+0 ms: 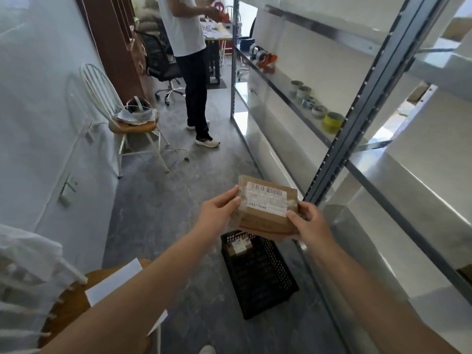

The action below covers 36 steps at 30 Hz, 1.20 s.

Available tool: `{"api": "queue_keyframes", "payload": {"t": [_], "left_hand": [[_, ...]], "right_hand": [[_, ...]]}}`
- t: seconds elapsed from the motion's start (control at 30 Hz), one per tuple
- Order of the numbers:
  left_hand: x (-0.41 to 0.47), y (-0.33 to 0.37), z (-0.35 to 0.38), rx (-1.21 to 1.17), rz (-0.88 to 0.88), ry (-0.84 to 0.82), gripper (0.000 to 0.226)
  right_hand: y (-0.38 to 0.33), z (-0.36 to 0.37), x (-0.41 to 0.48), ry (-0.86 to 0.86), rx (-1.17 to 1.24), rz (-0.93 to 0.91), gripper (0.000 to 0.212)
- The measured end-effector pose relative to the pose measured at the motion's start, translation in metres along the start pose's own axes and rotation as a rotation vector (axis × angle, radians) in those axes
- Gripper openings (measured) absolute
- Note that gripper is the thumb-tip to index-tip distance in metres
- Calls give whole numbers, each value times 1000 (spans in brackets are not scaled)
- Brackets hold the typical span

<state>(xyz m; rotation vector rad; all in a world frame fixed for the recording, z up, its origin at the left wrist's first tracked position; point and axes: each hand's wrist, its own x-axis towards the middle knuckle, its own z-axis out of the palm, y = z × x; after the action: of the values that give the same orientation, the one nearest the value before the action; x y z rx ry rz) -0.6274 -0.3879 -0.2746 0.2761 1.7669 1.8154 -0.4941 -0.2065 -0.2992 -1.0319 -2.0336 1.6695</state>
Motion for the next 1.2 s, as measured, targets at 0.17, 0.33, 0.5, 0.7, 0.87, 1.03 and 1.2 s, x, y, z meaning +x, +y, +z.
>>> {"api": "queue_keyframes", "payload": {"t": [0.17,0.33,0.5,0.7,0.87,1.03,1.2], "left_hand": [[61,7,-17,80,-8,-73,34],[103,4,-9,163,-79,-156,34],[133,-11,19,187,-126,-241,33],[175,-29,53,165,-201,-257,36],[217,-39,82,227,-214,-205,41],[266,-56,107,380,-265,-202,42],[300,-108,117,462,-401,-224,43]], "right_hand": [[-4,23,43,104,134,81,15],[24,41,50,216,252,172,22],[43,28,66,238,293,244,46],[53,0,113,229,216,240,42],[69,-16,173,195,116,245,48],[105,-16,214,171,175,341,52],[160,-8,240,167,180,445,52]]}}
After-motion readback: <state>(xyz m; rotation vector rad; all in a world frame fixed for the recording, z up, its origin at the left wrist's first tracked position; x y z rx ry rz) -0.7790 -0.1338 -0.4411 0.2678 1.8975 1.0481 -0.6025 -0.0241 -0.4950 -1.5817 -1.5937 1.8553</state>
